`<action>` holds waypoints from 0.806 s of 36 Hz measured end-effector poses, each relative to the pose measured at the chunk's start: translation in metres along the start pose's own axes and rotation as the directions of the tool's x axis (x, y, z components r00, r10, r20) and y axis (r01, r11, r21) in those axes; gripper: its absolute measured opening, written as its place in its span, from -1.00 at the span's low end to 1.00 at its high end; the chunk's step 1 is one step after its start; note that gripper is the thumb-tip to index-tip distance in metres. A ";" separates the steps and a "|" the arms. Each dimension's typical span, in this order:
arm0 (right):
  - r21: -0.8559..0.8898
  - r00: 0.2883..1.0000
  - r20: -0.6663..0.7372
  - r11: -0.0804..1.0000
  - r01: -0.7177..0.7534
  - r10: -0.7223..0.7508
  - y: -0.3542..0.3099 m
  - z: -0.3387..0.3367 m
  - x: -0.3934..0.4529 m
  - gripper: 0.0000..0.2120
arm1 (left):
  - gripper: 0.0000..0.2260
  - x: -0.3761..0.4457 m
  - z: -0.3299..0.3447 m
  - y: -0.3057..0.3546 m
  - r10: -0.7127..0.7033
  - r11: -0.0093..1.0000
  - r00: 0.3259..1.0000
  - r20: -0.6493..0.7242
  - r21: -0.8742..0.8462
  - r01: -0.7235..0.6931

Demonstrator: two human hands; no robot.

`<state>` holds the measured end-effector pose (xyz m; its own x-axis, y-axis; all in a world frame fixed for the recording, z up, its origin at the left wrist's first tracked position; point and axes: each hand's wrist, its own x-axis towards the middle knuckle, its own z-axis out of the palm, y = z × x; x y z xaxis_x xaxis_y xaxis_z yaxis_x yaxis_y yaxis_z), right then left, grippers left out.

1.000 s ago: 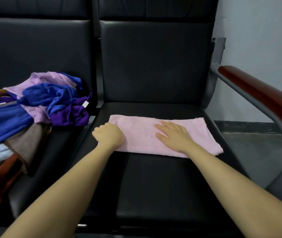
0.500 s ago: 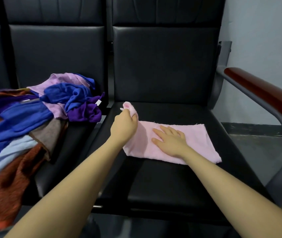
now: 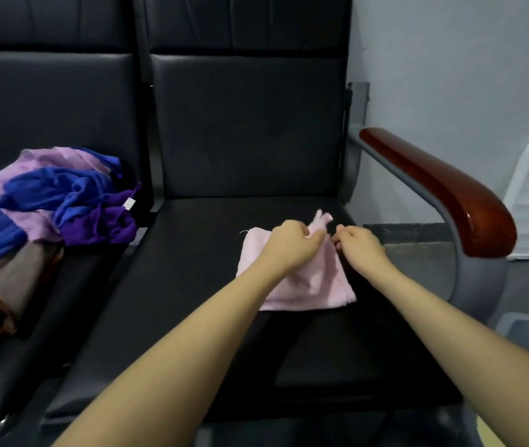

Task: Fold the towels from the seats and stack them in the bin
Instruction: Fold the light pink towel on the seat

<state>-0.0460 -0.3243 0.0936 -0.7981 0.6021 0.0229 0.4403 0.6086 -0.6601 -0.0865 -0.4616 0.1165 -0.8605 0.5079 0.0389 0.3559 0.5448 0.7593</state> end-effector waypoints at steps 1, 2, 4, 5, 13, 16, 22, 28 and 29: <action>-0.033 0.999 0.023 0.999 -0.036 0.037 0.003 -0.002 0.000 -0.57 | -0.56 0.002 0.007 0.001 -0.023 1.000 0.997 0.073 -0.009 0.024; -0.065 0.996 0.050 0.996 -0.064 0.068 0.006 -0.003 0.001 -0.55 | -0.58 0.003 0.013 0.001 -0.051 0.998 0.991 0.121 -0.015 0.053; -0.115 0.990 0.101 0.990 -0.082 0.094 0.011 0.000 0.002 -0.59 | -0.61 0.002 0.018 -0.002 -0.079 0.995 0.992 0.098 0.067 0.073; -0.136 0.989 0.112 0.988 -0.077 0.092 0.013 0.002 0.002 -0.64 | -0.63 0.002 0.019 -0.005 -0.069 0.987 0.997 0.047 0.146 0.061; -0.228 0.996 0.008 0.970 0.088 -0.089 0.006 0.018 -0.008 -0.66 | -0.63 0.003 0.003 -0.042 -0.102 0.725 0.969 -0.227 0.650 0.228; -0.174 0.953 -0.163 0.958 0.228 -0.256 0.002 0.020 -0.010 -0.75 | -0.55 0.005 0.001 -0.055 -0.166 0.711 0.959 -0.229 0.646 0.277; -0.284 0.952 -0.185 0.941 0.186 -0.244 -0.002 0.024 -0.005 -0.75 | -0.66 0.005 -0.001 -0.066 -0.182 0.714 0.956 -0.231 0.638 0.290; -0.430 0.983 -0.185 0.900 -0.068 -0.014 0.008 0.031 -0.005 -0.42 | -0.64 0.007 0.003 -0.066 -0.184 0.679 0.956 -0.229 0.674 0.292; -0.440 0.982 -0.187 0.894 -0.088 0.005 0.008 0.032 -0.004 -0.37 | -0.65 0.008 0.003 -0.068 -0.182 0.677 0.956 -0.230 0.676 0.291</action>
<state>-0.0522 -0.3386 0.0646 -0.7047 0.6913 0.1597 0.6450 0.7180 -0.2616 -0.1167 -0.4922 0.0634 -0.9712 0.2332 0.0483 0.2367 0.9678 0.0858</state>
